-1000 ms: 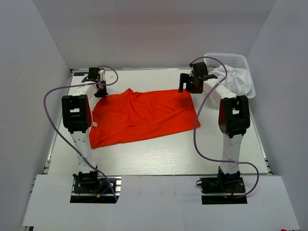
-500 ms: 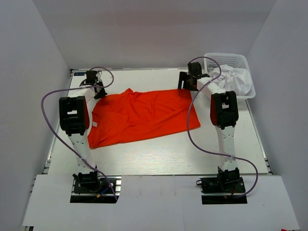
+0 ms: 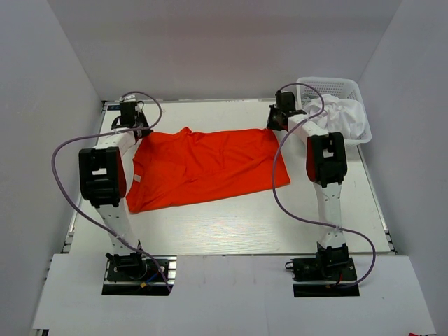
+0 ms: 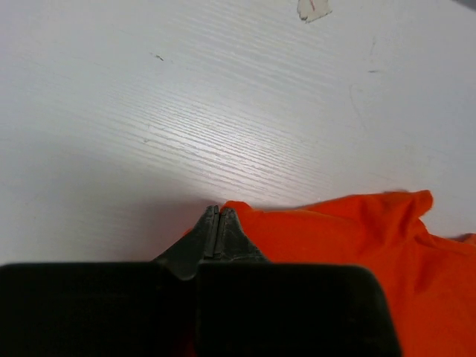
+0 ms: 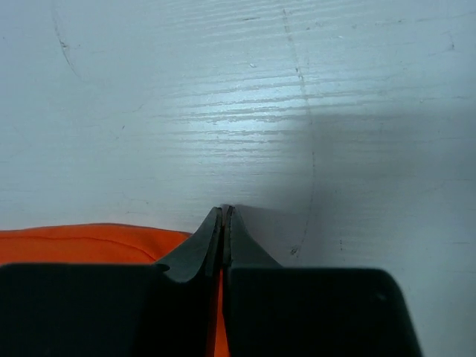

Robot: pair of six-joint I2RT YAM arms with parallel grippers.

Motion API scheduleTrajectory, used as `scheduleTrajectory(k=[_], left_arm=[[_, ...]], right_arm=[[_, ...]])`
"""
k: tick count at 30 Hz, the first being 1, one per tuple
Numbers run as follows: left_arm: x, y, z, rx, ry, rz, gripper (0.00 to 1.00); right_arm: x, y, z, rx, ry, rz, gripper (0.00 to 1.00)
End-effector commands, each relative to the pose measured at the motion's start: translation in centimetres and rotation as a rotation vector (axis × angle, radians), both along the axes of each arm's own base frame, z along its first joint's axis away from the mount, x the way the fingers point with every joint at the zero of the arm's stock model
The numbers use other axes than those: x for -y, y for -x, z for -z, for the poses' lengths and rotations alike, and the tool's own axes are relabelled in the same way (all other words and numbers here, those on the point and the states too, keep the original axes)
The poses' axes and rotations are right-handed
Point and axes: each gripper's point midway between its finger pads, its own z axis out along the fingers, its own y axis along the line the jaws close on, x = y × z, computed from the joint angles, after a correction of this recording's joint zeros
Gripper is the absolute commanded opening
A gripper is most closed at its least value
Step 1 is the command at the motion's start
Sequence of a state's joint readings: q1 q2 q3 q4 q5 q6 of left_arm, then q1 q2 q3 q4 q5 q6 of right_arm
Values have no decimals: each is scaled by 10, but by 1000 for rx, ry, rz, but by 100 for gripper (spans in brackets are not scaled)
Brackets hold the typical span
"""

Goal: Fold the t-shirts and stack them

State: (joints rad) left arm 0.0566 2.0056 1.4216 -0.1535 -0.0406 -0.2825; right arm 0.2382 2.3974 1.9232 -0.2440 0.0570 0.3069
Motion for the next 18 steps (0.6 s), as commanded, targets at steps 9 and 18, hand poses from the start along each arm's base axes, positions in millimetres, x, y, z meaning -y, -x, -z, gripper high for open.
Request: scheduleTrajectory(k=[9,18], left_arm=[[-12,27,-91,253,-10,-106,0],[-40,51,-91,256,-92,-251,0]], right_arm=[[19,2,-97,242,21,44,0],[54,12,-122,282,51,127,0]])
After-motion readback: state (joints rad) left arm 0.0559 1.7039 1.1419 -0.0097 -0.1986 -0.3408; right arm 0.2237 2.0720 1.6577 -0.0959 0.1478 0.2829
